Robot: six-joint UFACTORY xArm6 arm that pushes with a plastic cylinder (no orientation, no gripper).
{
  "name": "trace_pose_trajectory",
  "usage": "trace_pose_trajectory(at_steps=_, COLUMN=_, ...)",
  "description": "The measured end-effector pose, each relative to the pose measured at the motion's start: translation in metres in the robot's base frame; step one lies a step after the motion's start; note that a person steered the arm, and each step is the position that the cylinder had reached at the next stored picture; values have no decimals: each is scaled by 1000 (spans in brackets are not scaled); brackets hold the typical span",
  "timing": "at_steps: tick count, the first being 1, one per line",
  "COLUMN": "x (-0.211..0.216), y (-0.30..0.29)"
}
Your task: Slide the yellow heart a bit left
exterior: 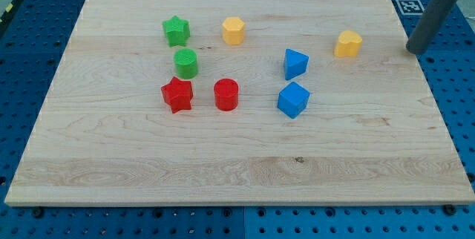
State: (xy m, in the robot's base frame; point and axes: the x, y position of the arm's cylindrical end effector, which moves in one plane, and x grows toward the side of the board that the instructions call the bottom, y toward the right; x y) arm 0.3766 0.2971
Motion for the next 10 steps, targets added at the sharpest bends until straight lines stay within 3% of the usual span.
trace_pose_trajectory(at_steps=3, x=8, y=-72)
trace_pose_trajectory(at_steps=5, x=-19, y=-72)
trace_pose_trajectory(at_steps=8, x=-6, y=-72)
trace_pose_trajectory(at_steps=10, x=-6, y=-103)
